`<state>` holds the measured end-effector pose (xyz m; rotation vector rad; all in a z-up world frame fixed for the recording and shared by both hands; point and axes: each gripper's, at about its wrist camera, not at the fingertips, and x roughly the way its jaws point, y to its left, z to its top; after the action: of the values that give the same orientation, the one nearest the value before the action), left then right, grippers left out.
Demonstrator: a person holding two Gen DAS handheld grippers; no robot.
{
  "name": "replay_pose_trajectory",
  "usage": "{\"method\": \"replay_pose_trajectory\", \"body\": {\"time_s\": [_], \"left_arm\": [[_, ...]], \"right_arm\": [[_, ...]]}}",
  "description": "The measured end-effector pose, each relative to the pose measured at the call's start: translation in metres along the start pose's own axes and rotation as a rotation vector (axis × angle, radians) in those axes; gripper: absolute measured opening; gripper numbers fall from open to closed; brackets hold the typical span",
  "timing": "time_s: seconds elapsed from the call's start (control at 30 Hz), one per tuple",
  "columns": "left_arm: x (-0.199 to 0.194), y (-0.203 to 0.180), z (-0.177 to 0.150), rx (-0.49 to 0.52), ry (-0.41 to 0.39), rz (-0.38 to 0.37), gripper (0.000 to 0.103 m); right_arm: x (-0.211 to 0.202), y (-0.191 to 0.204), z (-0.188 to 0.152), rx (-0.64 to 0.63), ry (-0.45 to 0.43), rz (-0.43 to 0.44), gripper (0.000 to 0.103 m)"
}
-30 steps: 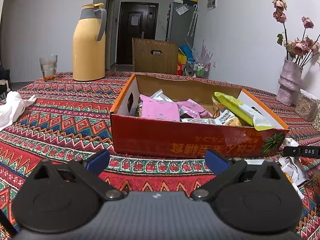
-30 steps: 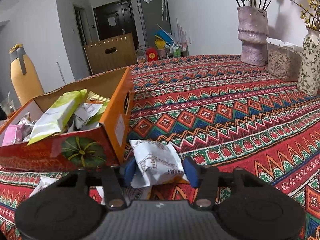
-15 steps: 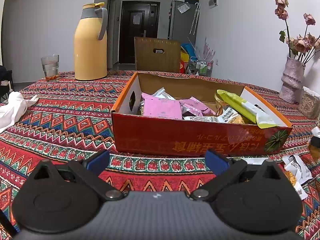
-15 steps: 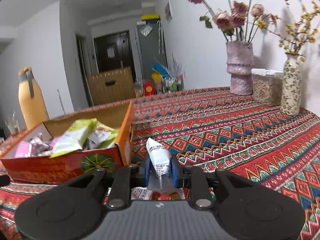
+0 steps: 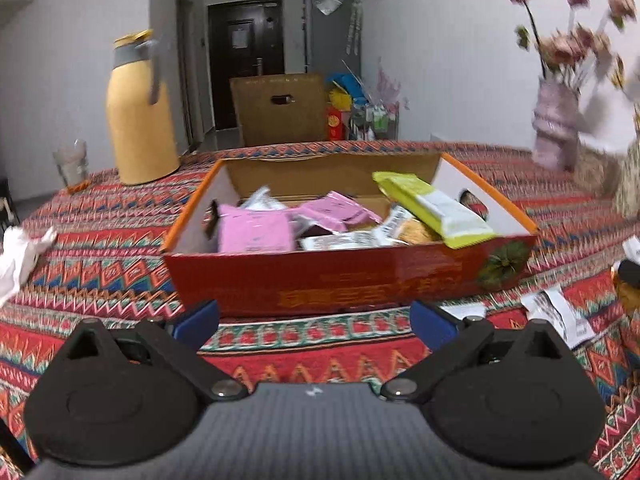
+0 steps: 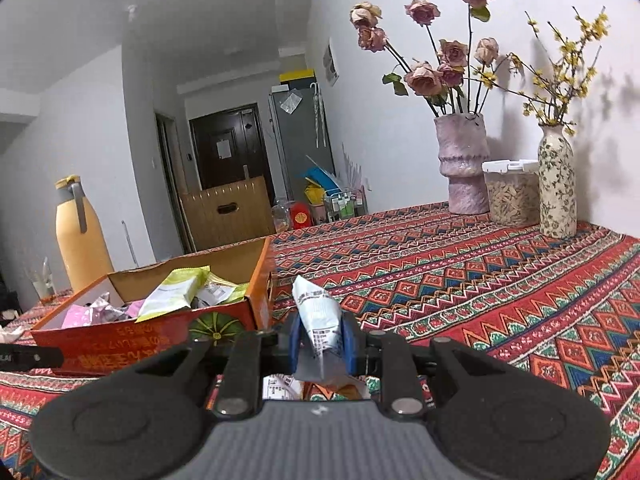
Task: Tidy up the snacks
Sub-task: 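Grasp a white packet with the right tool and lift it, then grasp another white packet with the left tool while the right tool holds its packet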
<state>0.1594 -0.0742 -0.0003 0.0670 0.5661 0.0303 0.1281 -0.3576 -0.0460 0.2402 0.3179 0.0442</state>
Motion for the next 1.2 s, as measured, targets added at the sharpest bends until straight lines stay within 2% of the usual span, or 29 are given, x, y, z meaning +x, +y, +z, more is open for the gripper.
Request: {"method": "replay_pose_trajectory", "body": {"time_s": [0.2,0.5,0.8,0.93,1.13,1.2], "left_arm": [[0.013,-0.037,0.002,0.056,0.048,-0.024,0.103],[0.036,-0.067,-0.007,0.061,0.162,-0.032,0.103],[0.041,-0.082,-0.012,0.082,0.18,-0.052,0.102],[0.042,-0.081,-0.012,0.07,0.18,-0.066,0.097],[0.038,-0.07,-0.012,0.013,0.18,-0.083,0.083],[0.037,-0.067,-0.012,0.006,0.18,-0.081,0.083]], "right_arm": [[-0.002,-0.01,-0.006,0.029,-0.001,0.01,0.021],[0.003,-0.013,-0.013,0.046,0.0,0.036,0.021],[0.005,-0.014,-0.015,0.052,0.007,0.062,0.021],[0.005,-0.014,-0.016,0.052,0.008,0.071,0.021],[0.005,-0.015,-0.016,0.057,0.007,0.08,0.021],[0.005,-0.015,-0.016,0.057,0.007,0.08,0.021]]}}
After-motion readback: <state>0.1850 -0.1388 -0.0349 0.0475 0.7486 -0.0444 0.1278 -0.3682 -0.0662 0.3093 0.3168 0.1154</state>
